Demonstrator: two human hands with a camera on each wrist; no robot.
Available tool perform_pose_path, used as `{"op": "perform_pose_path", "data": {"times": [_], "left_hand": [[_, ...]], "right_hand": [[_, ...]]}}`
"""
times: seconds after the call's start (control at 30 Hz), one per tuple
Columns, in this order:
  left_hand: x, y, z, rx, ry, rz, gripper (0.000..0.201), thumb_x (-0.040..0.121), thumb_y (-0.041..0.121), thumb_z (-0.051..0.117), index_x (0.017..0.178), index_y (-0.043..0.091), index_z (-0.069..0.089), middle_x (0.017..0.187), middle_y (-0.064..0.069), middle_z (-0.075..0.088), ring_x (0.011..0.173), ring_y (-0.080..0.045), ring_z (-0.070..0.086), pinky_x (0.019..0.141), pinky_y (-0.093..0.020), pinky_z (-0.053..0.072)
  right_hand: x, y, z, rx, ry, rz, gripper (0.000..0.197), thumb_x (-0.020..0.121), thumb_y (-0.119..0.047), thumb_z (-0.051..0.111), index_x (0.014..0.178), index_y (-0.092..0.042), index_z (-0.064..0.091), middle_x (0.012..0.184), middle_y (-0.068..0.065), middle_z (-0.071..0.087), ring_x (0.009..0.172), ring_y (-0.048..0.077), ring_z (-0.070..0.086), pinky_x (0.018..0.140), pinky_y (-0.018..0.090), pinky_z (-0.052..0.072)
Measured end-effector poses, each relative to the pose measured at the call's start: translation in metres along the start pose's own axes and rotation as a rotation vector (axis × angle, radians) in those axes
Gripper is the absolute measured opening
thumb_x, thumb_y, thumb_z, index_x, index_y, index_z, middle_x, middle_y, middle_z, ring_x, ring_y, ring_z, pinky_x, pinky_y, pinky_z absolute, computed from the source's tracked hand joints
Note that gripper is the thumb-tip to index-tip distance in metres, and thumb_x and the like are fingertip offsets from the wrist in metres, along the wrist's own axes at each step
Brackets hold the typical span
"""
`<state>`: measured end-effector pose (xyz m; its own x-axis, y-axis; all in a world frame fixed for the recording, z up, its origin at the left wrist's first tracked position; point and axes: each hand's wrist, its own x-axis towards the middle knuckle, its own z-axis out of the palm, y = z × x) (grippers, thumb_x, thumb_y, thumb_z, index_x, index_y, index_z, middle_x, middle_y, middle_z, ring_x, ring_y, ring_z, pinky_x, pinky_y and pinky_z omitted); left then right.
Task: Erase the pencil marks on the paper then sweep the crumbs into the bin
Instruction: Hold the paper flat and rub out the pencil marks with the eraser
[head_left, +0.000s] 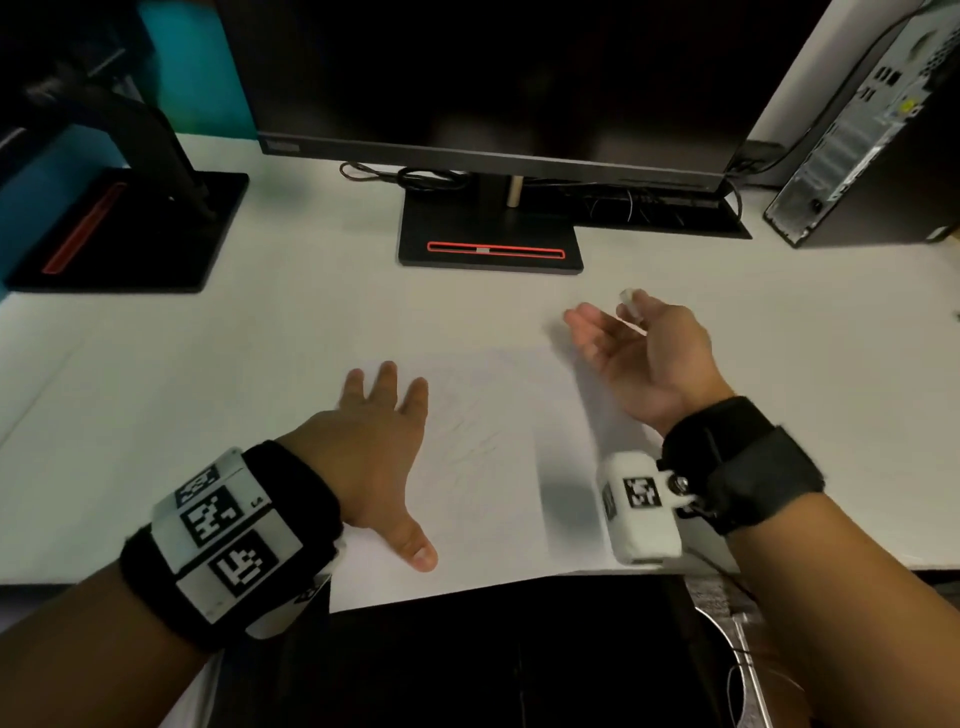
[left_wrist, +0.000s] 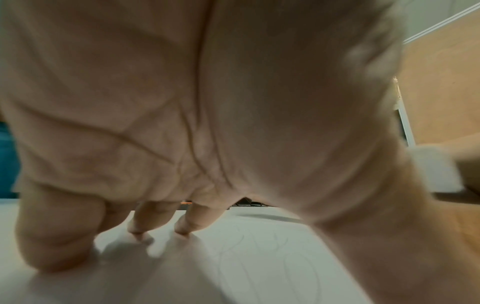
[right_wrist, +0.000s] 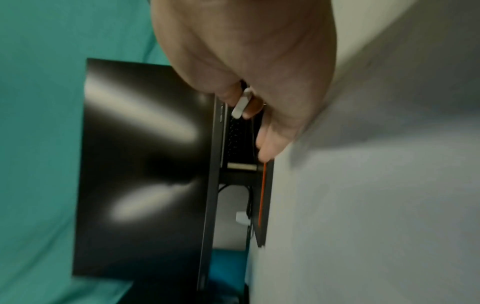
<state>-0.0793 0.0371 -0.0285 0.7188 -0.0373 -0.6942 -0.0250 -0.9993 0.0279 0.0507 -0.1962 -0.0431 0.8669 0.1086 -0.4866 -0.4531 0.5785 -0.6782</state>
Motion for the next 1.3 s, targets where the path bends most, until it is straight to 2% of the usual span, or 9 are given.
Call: {"op": "perform_pose_path", "data": {"times": [0.2, 0.37, 0.43, 0.7, 0.83, 0.93, 1.1, 1.2, 1.3], "left_hand": [[-0.001, 0.002, -0.002, 0.052, 0.007, -0.003, 0.164, 0.052, 0.076, 0.083, 0.154, 0.014, -0.029, 0.161, -0.015, -0.034, 0.15, -0.043, -0.022, 0.119, -0.056, 0.026], [-0.001, 0.002, -0.001, 0.054, 0.008, -0.006, 0.164, 0.052, 0.078, 0.082, 0.154, 0.015, -0.029, 0.161, -0.015, -0.034, 0.15, -0.042, -0.021, 0.119, -0.055, 0.027], [-0.002, 0.002, -0.001, 0.056, 0.009, -0.005, 0.164, 0.051, 0.078, 0.081, 0.154, 0.015, -0.03, 0.16, -0.015, -0.034, 0.15, -0.041, -0.021, 0.119, -0.056, 0.028], [-0.002, 0.003, -0.002, 0.066, 0.004, -0.017, 0.163, 0.052, 0.079, 0.081, 0.153, 0.016, -0.03, 0.161, -0.013, -0.035, 0.15, -0.041, -0.021, 0.119, -0.057, 0.028], [-0.003, 0.0, 0.0, 0.045, 0.01, -0.01, 0.162, 0.052, 0.079, 0.08, 0.154, 0.019, -0.03, 0.16, -0.011, -0.036, 0.15, -0.038, -0.023, 0.119, -0.057, 0.028], [-0.003, -0.002, 0.001, 0.048, 0.018, -0.002, 0.161, 0.052, 0.081, 0.079, 0.154, 0.019, -0.029, 0.16, -0.012, -0.036, 0.15, -0.039, -0.023, 0.118, -0.058, 0.029], [-0.004, 0.0, -0.002, 0.051, 0.018, 0.012, 0.152, 0.056, 0.08, 0.078, 0.151, 0.037, -0.032, 0.159, -0.014, -0.036, 0.15, -0.041, -0.023, 0.119, -0.057, 0.027], [0.0, 0.001, -0.007, 0.032, 0.013, 0.021, 0.146, 0.058, 0.078, 0.079, 0.148, 0.048, -0.032, 0.159, -0.012, -0.037, 0.149, -0.039, -0.025, 0.12, -0.057, 0.022], [0.004, 0.001, -0.009, -0.012, 0.002, 0.067, 0.139, 0.063, 0.072, 0.081, 0.147, 0.055, -0.028, 0.159, -0.006, -0.04, 0.146, -0.035, -0.035, 0.121, -0.059, 0.019]], "right_hand": [[-0.047, 0.02, -0.025, -0.442, -0.336, 0.488, 0.038, 0.095, -0.027, 0.05, 0.086, 0.004, 0.07, 0.125, 0.032, 0.064, 0.117, 0.04, 0.065, 0.096, 0.046, 0.053], [-0.016, -0.019, -0.046, -0.066, 0.099, -0.056, 0.024, 0.104, -0.02, 0.044, 0.082, -0.012, 0.05, 0.122, 0.027, 0.061, 0.099, 0.035, 0.071, 0.091, 0.039, 0.059], [-0.018, -0.023, -0.051, -0.019, 0.138, -0.165, 0.024, 0.103, -0.021, 0.047, 0.081, -0.012, 0.05, 0.118, 0.022, 0.063, 0.106, 0.035, 0.071, 0.092, 0.04, 0.058], [-0.03, 0.014, -0.022, -0.414, -0.282, 0.444, 0.043, 0.104, -0.029, 0.044, 0.096, 0.008, 0.066, 0.126, 0.032, 0.064, 0.117, 0.04, 0.065, 0.097, 0.046, 0.053], [0.001, -0.012, -0.021, -0.112, 0.016, 0.06, 0.016, 0.105, -0.02, 0.043, 0.096, -0.009, 0.047, 0.125, 0.031, 0.062, 0.105, 0.038, 0.067, 0.093, 0.043, 0.057], [0.0, -0.024, -0.022, -0.074, 0.127, -0.135, 0.018, 0.102, -0.019, 0.049, 0.086, -0.01, 0.05, 0.102, 0.02, 0.066, 0.089, 0.033, 0.07, 0.086, 0.037, 0.06], [-0.046, 0.005, -0.004, -0.818, -0.303, 0.133, 0.016, 0.1, -0.022, 0.056, 0.088, -0.011, 0.058, 0.071, 0.013, 0.06, 0.051, 0.022, 0.053, 0.05, 0.028, 0.046], [-0.071, 0.025, 0.001, -1.451, -0.606, 0.154, 0.031, 0.101, -0.029, 0.056, 0.084, -0.004, 0.059, 0.067, 0.008, 0.063, 0.05, 0.019, 0.053, 0.053, 0.029, 0.047], [-0.073, 0.024, 0.005, -1.868, -0.682, 0.007, 0.034, 0.1, -0.038, 0.053, 0.076, -0.014, 0.056, 0.068, -0.003, 0.064, 0.056, 0.013, 0.056, 0.061, 0.03, 0.049]]}}
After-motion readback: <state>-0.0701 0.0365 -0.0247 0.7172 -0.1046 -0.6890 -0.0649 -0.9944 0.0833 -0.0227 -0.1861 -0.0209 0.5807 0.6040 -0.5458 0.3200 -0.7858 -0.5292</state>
